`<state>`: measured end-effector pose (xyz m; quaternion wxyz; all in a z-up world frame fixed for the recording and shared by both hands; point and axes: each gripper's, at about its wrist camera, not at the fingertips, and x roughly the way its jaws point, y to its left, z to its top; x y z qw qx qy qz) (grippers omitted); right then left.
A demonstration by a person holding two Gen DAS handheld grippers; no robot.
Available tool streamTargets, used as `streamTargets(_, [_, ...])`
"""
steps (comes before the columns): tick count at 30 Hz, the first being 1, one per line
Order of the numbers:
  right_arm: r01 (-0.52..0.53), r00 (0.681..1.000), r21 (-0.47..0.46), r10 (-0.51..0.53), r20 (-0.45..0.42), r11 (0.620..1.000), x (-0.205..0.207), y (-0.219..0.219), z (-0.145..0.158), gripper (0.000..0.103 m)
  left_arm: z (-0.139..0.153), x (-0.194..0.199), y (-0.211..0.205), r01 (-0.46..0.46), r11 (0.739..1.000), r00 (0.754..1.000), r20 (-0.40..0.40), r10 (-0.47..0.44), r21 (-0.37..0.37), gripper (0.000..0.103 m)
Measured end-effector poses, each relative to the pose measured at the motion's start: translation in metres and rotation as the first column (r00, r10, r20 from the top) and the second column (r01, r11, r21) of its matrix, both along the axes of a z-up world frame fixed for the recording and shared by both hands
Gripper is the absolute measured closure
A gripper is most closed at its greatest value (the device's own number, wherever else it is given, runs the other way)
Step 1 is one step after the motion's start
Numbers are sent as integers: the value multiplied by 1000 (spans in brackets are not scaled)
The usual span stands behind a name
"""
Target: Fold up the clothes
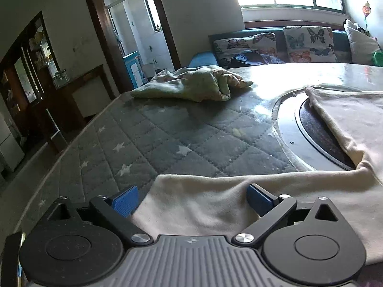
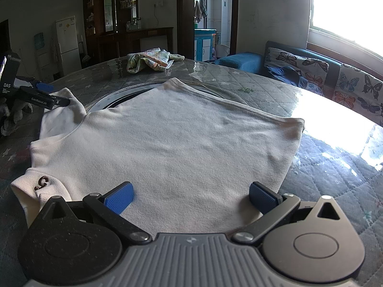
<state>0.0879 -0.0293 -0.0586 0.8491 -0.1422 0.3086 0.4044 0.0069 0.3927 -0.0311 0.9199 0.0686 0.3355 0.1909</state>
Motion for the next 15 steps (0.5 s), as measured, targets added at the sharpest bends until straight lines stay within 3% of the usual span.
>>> streamTargets(15, [0, 1000, 0, 0, 0, 1000, 0, 0, 0, 0, -4, 18, 6, 60, 994, 998, 7, -61, 94, 0])
